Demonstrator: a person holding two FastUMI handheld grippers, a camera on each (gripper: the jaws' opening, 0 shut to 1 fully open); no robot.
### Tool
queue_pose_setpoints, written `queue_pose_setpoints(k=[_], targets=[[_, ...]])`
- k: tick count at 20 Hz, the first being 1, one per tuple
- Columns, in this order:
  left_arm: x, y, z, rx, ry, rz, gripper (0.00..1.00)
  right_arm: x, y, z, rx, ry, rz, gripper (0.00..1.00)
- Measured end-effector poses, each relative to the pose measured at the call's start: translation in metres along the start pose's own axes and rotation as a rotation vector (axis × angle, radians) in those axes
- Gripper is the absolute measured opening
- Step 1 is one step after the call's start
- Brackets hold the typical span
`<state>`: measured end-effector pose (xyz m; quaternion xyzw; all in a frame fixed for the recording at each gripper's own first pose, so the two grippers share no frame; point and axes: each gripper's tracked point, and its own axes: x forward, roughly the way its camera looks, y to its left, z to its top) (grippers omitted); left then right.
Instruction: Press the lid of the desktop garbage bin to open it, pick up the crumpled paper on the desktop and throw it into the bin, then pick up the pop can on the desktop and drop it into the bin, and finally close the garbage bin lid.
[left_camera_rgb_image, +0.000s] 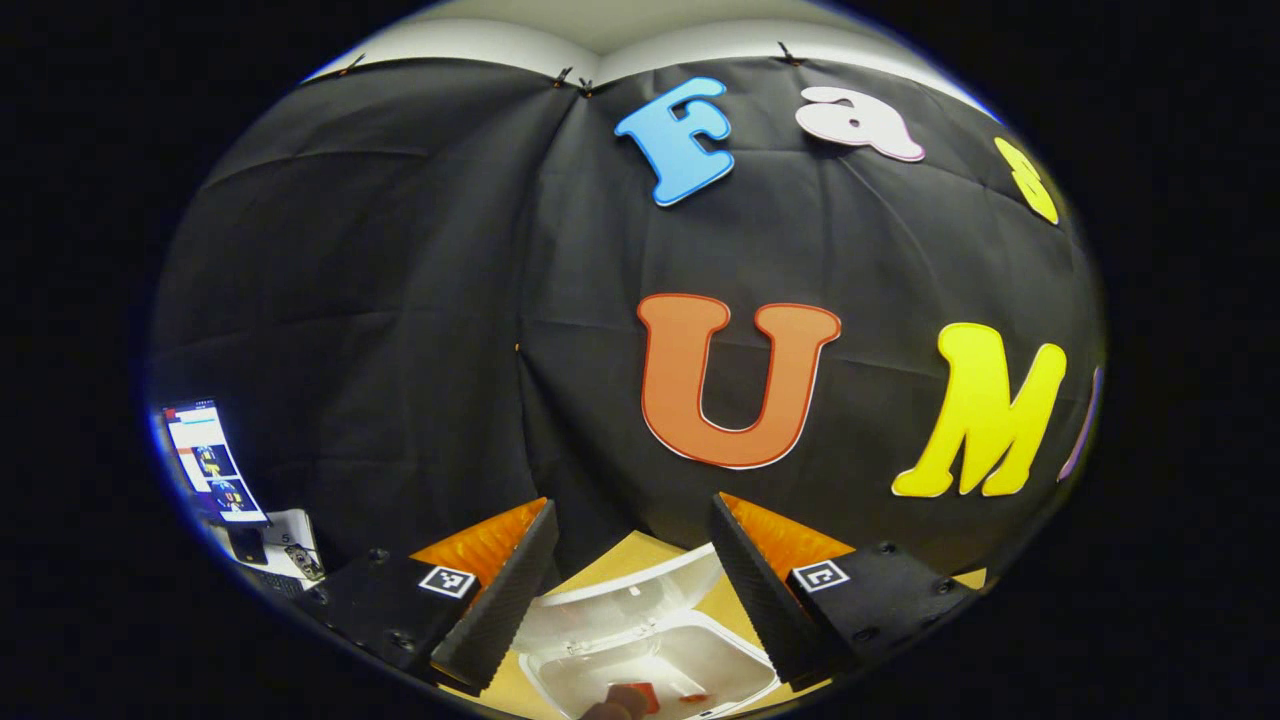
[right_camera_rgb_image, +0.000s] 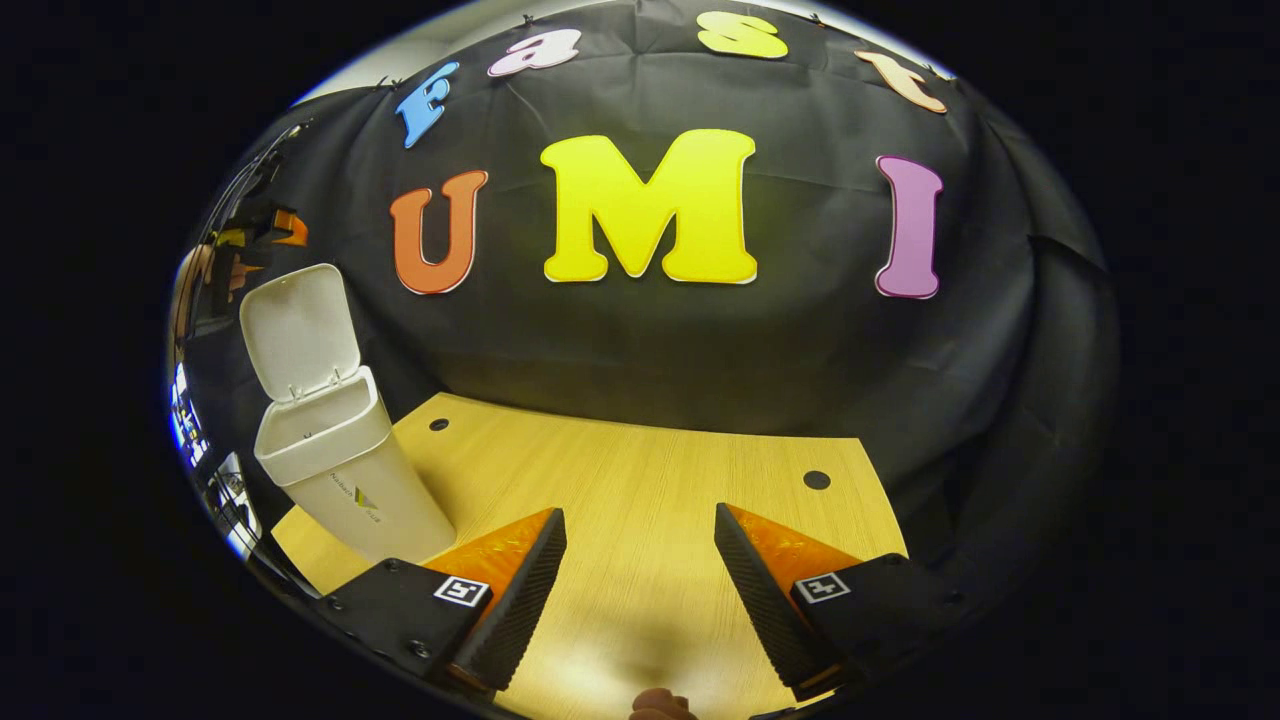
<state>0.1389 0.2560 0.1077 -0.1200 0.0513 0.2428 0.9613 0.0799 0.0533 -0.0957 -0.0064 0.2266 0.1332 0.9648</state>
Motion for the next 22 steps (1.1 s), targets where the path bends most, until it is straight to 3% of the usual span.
queue_pose_setpoints(k=[4, 10, 17, 22], targets=[[0.024, 0.007, -0.019, -0.004, 0.076, 0.043, 0.98, 0.003, -0.006, -0.008, 0.016, 0.027, -0.011, 0.94], [0.017, -0.009, -0.034, -0.048, 0.11, 0.035, 0.99, 0.005, -0.013, -0.014, 0.01, 0.033, -0.017, 0.95], [-0.02, -0.034, -0.056, -0.056, 0.097, 0.039, 0.96, 0.003, -0.018, -0.018, 0.014, 0.023, 0.008, 0.94], [-0.056, -0.059, -0.1, -0.031, 0.175, 0.035, 0.96, 0.003, -0.025, -0.029, 0.001, 0.029, 0.041, 0.94]])
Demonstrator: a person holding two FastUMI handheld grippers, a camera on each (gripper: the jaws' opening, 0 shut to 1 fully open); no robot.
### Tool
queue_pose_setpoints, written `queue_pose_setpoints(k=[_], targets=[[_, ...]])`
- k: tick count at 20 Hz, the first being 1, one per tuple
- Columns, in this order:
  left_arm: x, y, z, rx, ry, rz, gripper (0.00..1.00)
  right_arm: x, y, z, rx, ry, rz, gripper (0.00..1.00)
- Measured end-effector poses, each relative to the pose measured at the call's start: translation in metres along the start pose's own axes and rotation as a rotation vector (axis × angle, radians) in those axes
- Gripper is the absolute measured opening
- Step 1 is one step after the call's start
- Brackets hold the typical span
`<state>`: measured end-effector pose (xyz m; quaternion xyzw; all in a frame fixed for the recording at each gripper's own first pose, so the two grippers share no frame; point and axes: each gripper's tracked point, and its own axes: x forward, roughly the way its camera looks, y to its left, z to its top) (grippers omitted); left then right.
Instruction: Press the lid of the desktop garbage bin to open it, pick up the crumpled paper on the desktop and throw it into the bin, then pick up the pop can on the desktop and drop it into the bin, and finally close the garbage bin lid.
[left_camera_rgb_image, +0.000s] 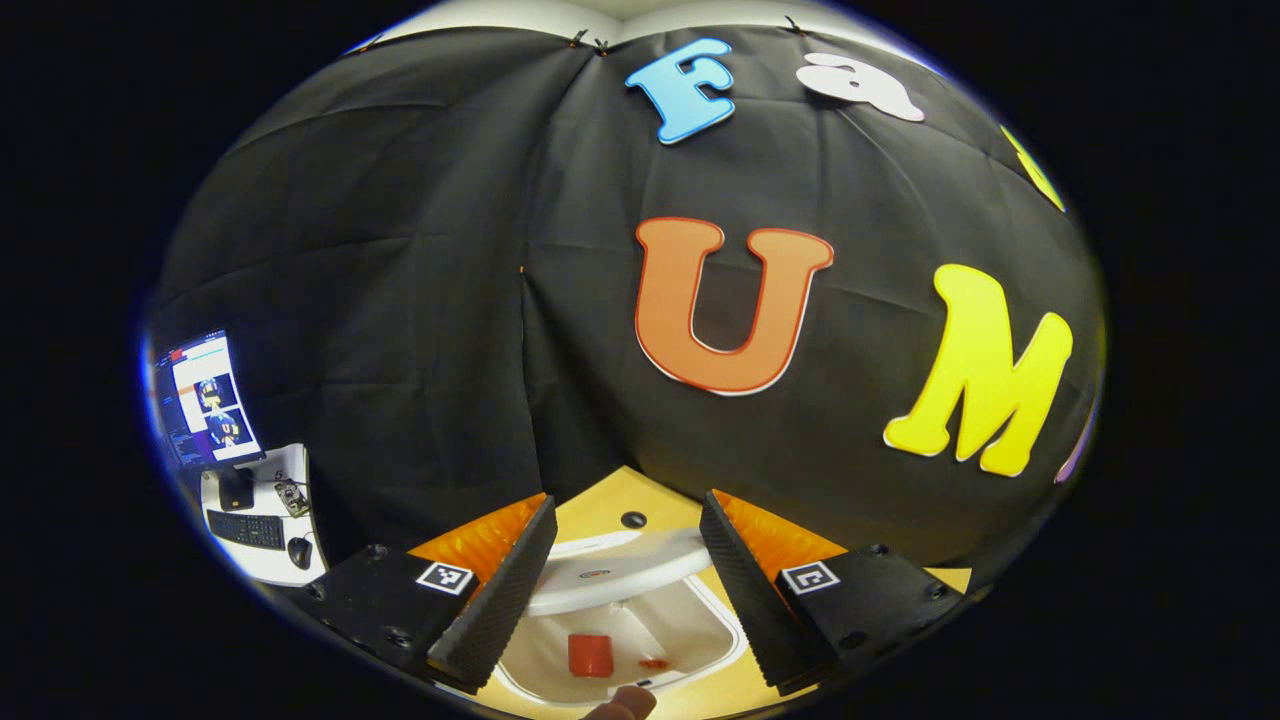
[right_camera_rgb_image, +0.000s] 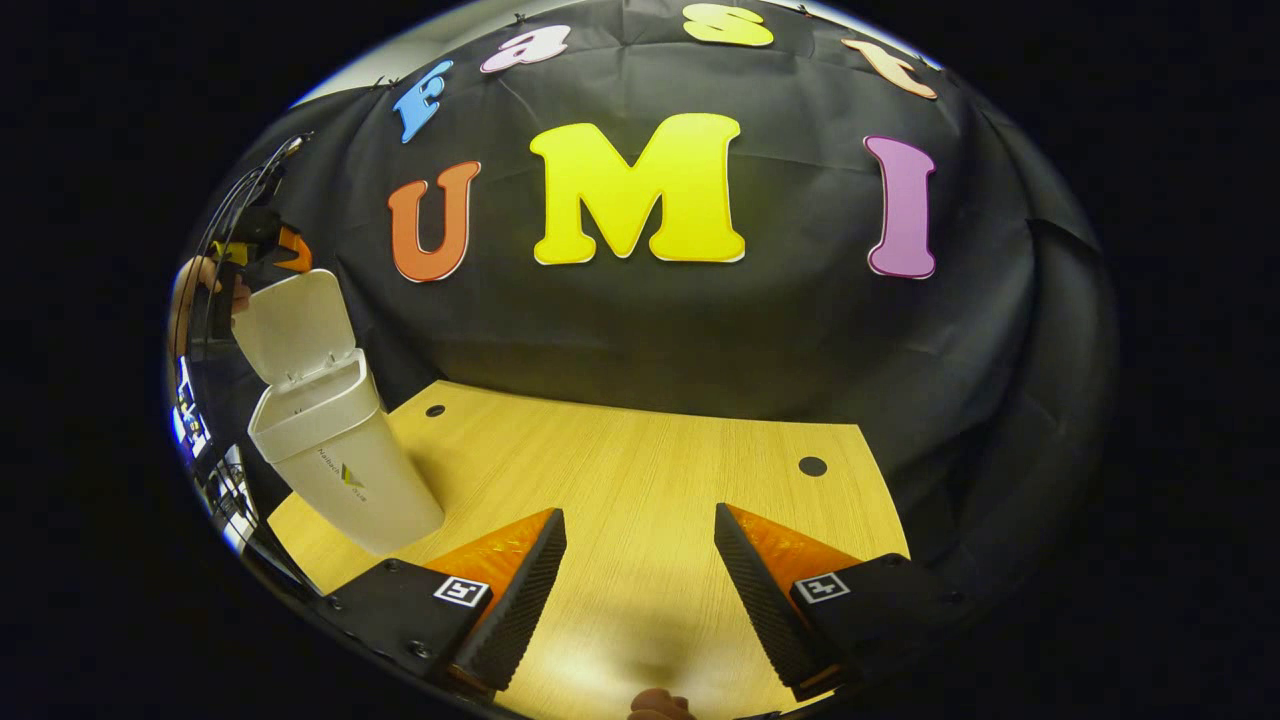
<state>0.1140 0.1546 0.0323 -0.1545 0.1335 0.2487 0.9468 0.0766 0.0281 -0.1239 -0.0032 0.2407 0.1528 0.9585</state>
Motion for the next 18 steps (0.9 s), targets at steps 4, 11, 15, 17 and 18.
queue_pose_setpoints(k=[4, 11, 15, 17, 18], targets=[[-0.01, -0.01, -0.037, 0.041, 0.054, 0.019, 0.96, 0.0, -0.003, -0.009, -0.003, 0.011, 0.026, 0.94], [-0.012, -0.015, -0.097, 0.072, 0.138, 0.026, 0.96, 0.001, 0.006, -0.024, 0.022, 0.045, 0.085, 0.94], [-0.015, -0.012, -0.128, 0.073, 0.209, 0.039, 0.97, 0.004, 0.011, -0.028, 0.028, 0.04, 0.091, 0.94], [-0.013, -0.012, -0.131, 0.098, 0.213, 0.033, 0.97, 0.006, 0.015, -0.035, 0.034, 0.051, 0.097, 0.95], [-0.012, -0.011, -0.13, 0.105, 0.202, 0.032, 0.97, 0.007, 0.017, -0.038, 0.042, 0.061, 0.102, 0.95]])
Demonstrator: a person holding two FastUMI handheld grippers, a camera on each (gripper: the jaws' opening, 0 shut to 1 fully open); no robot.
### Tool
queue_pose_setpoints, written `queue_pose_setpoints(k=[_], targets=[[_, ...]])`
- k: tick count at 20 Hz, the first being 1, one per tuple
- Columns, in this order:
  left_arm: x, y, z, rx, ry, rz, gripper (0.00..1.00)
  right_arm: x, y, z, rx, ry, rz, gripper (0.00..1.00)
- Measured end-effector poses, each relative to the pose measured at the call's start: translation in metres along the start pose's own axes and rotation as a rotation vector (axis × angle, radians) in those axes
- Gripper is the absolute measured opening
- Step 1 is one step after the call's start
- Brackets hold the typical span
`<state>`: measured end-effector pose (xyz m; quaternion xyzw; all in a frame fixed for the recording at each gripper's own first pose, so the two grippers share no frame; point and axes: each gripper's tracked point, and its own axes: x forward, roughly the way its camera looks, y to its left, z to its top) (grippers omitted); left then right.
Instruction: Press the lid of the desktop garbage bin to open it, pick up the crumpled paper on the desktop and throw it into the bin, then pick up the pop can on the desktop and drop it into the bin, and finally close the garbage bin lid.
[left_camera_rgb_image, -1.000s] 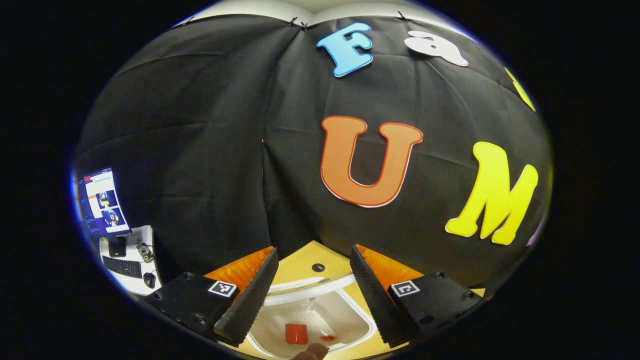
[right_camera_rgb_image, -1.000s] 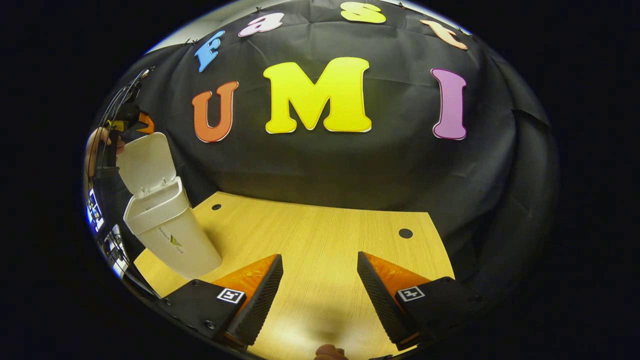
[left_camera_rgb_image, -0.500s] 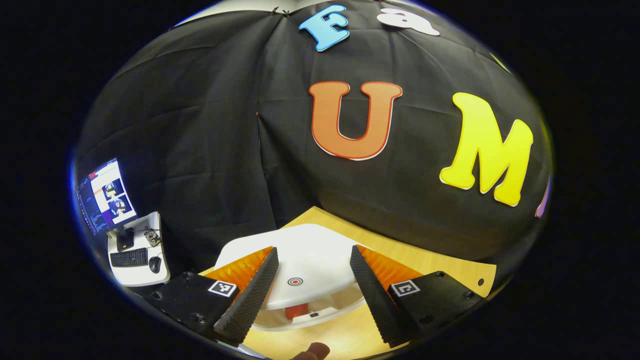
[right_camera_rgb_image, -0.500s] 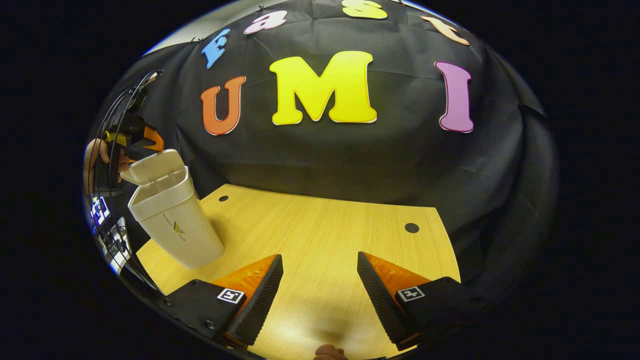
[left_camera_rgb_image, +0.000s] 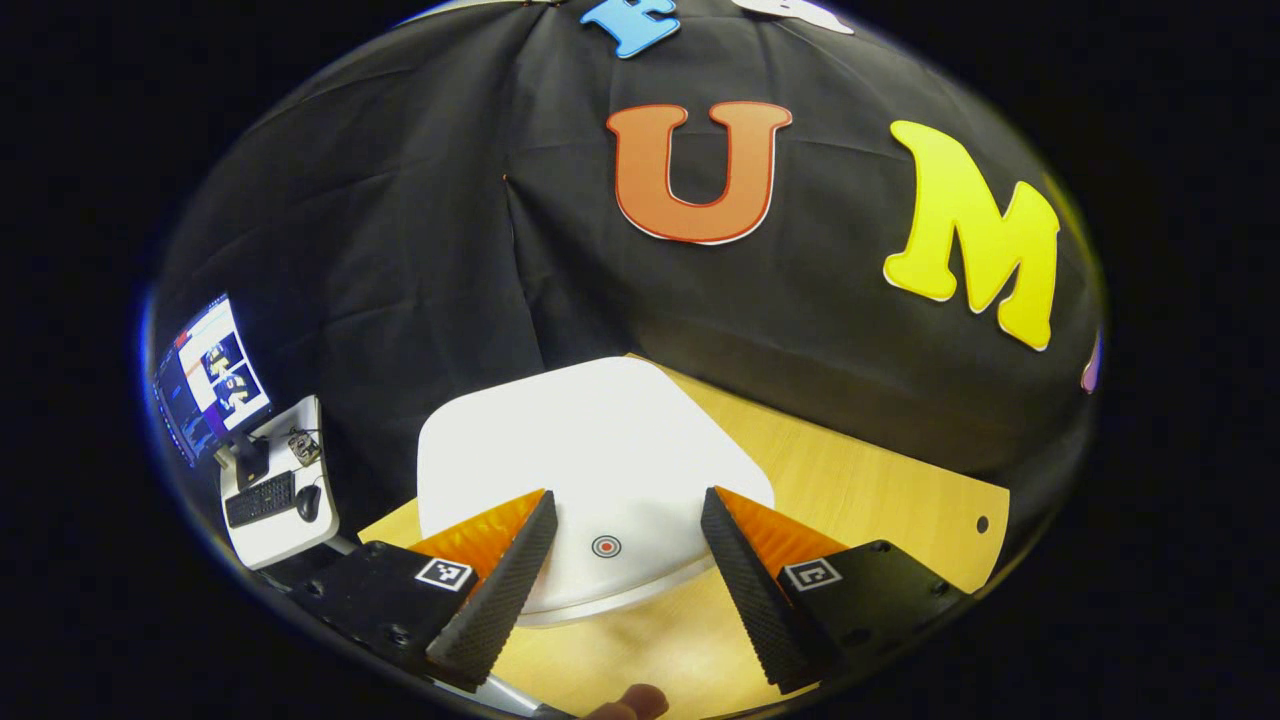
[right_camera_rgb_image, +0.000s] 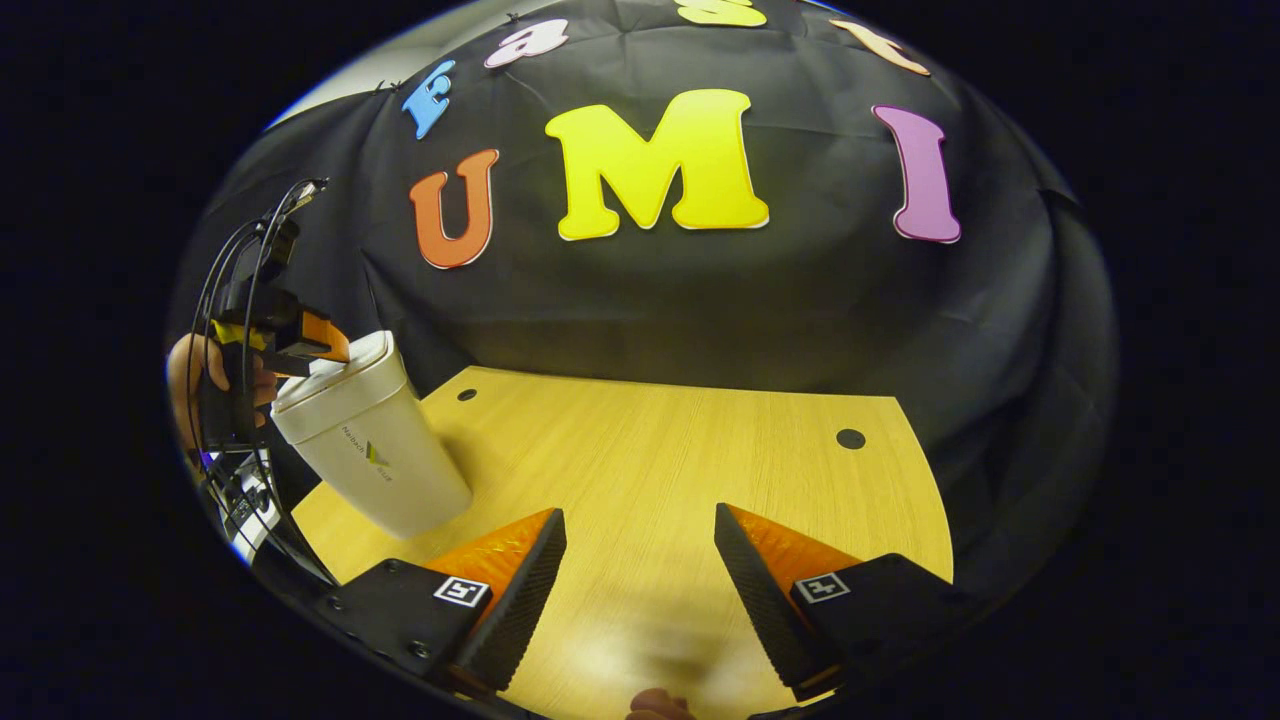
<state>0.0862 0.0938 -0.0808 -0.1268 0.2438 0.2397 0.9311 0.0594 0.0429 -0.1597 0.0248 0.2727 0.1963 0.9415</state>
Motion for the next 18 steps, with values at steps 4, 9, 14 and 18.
queue_pose_setpoints(k=[4, 9, 14, 18], targets=[[0.005, -0.002, -0.002, 0.015, 0.012, -0.004, 0.96, 0.004, 0.003, -0.015, 0.019, 0.037, -0.001, 0.95], [0.006, -0.003, -0.008, -0.016, 0.019, 0.009, 0.98, 0.003, 0.002, -0.021, 0.02, 0.041, -0.014, 0.95], [0.003, -0.004, -0.002, 0.009, -0.017, 0.009, 0.98, -0.001, 0.005, -0.023, 0.026, 0.039, -0.022, 0.95], [-0.003, -0.008, -0.005, 0.014, 0.009, -0.017, 0.97, -0.009, 0.005, -0.013, 0.001, 0.018, -0.035, 0.94]])
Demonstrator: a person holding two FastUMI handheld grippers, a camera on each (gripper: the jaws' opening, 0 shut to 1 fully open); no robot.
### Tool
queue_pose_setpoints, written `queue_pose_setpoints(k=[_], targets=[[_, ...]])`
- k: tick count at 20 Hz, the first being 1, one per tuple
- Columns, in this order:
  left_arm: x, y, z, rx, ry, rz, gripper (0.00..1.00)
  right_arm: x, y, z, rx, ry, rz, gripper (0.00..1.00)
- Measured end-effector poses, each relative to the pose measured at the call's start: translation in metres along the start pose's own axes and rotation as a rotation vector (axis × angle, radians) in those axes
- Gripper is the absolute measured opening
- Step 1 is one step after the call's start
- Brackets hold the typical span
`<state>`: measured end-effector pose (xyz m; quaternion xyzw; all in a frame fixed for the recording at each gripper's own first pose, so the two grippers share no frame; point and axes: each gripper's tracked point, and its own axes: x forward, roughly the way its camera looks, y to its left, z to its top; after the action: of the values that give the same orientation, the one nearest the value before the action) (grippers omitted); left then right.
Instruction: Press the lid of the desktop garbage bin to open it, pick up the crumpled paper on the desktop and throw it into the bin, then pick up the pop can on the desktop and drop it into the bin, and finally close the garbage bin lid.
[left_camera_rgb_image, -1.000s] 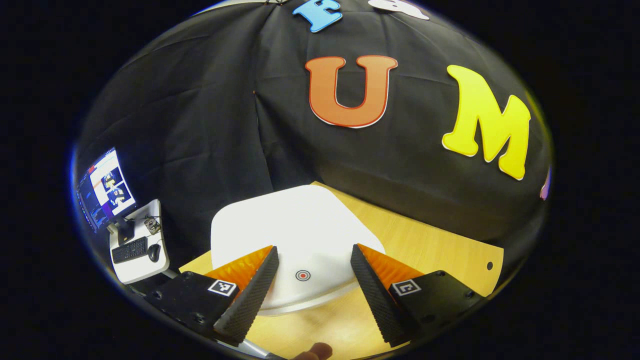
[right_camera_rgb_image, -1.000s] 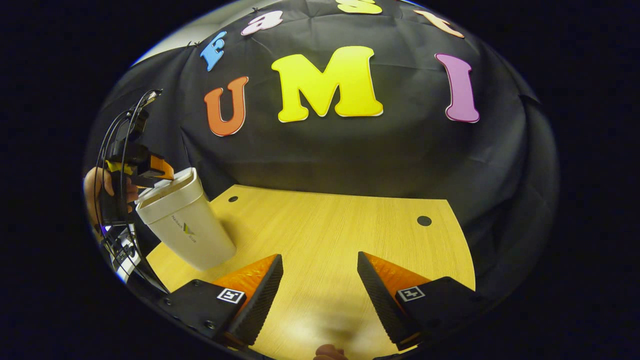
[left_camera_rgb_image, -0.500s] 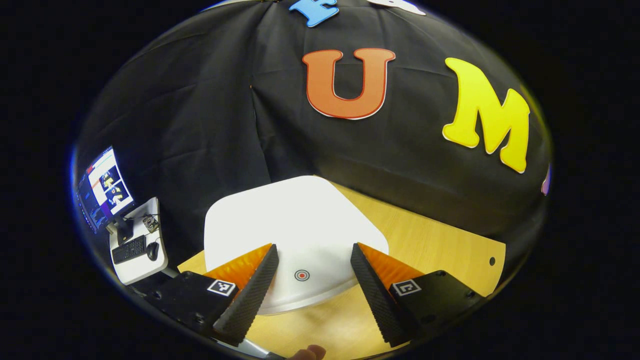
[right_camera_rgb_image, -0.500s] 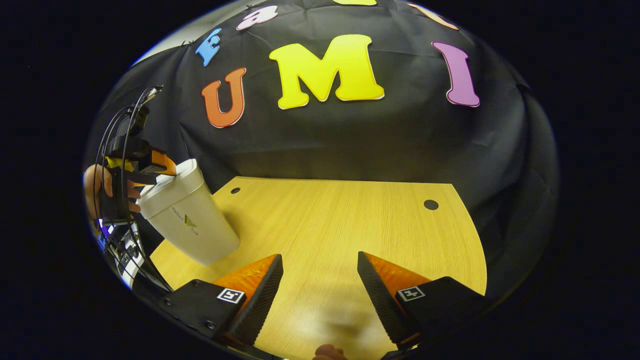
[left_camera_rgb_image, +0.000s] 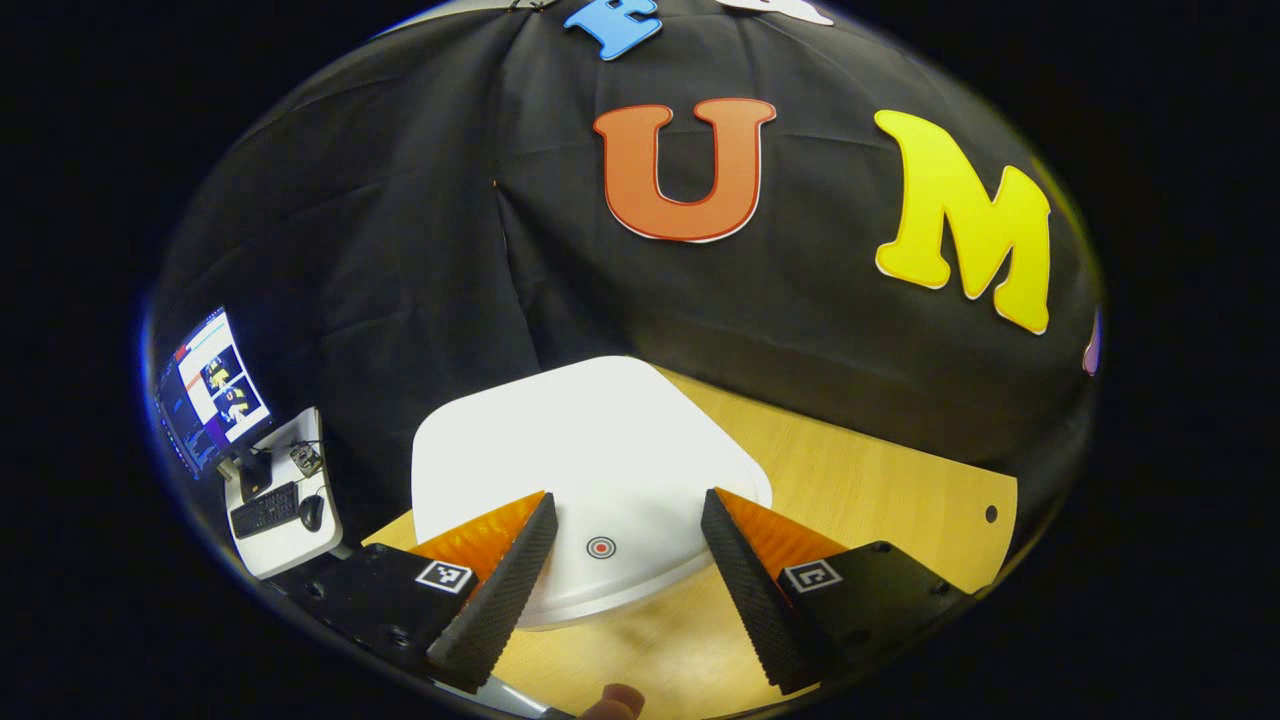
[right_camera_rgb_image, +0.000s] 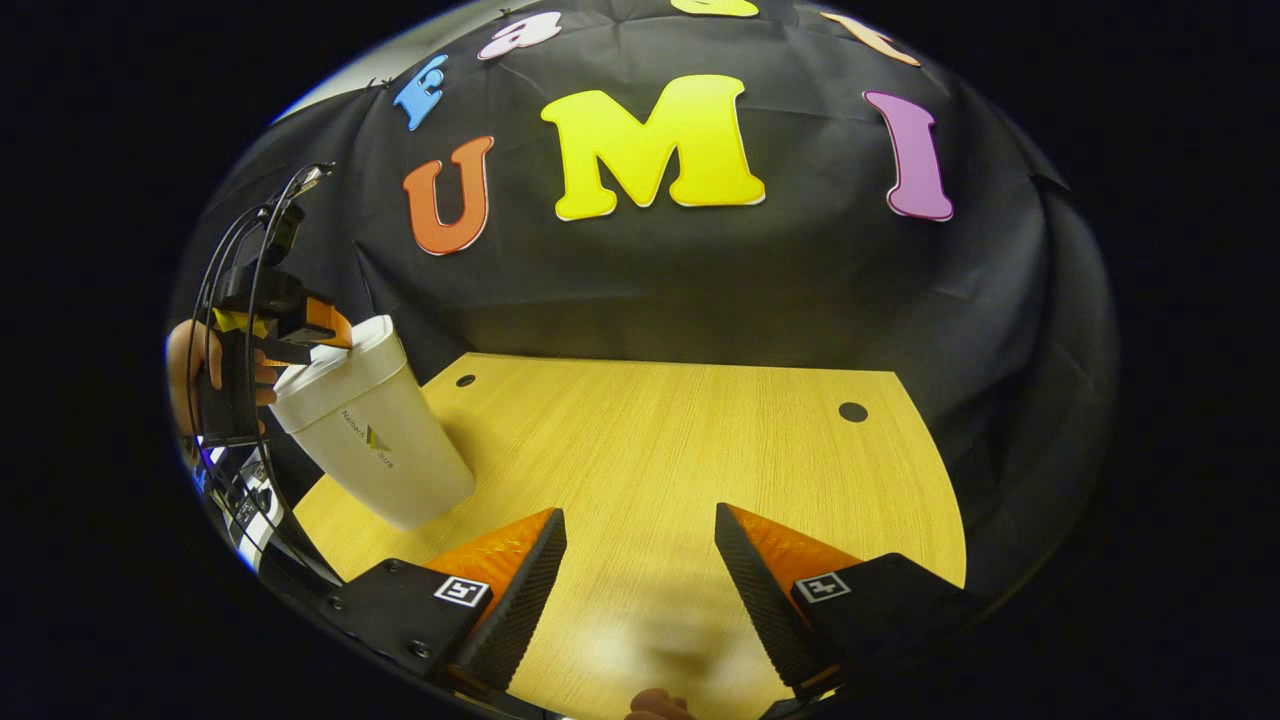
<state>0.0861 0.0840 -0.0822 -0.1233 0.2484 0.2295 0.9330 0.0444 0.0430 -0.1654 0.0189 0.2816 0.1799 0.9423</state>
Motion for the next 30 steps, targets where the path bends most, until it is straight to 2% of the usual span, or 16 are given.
queue_pose_setpoints(k=[3, 7, 8, 9, 13, 17, 24, 30], targets=[[-0.014, -0.01, 0.002, -0.007, -0.012, -0.05, 0.96, -0.007, -0.001, 0.018, -0.013, -0.036, -0.018, 0.94], [-0.043, -0.02, 0.012, 0.019, -0.093, -0.127, 0.96, -0.022, 0.0, 0.046, -0.026, -0.104, -0.047, 0.95], [-0.05, -0.024, 0.013, 0.03, -0.119, -0.15, 1.0, -0.026, 0.0, 0.051, -0.028, -0.119, -0.054, 0.94], [-0.057, -0.03, 0.015, 0.038, -0.145, -0.186, 0.97, -0.03, 0.001, 0.058, -0.029, -0.137, -0.059, 0.94], [-0.085, -0.061, 0.013, 0.1, -0.234, -0.298, 0.96, -0.048, 0.004, 0.079, -0.031, -0.197, -0.093, 0.94], [-0.118, -0.072, 0.013, 0.133, -0.33, -0.418, 0.96, -0.074, 0.007, 0.103, -0.055, -0.302, -0.141, 0.94], [-0.15, -0.082, 0.003, 0.197, -0.417, -0.528, 0.96, -0.118, 0.014, 0.127, -0.037, -0.476, -0.238, 0.93], [-0.166, -0.082, 0.0, 0.237, -0.464, -0.578, 0.96, -0.134, 0.023, 0.129, -0.062, -0.541, -0.291, 0.93]])
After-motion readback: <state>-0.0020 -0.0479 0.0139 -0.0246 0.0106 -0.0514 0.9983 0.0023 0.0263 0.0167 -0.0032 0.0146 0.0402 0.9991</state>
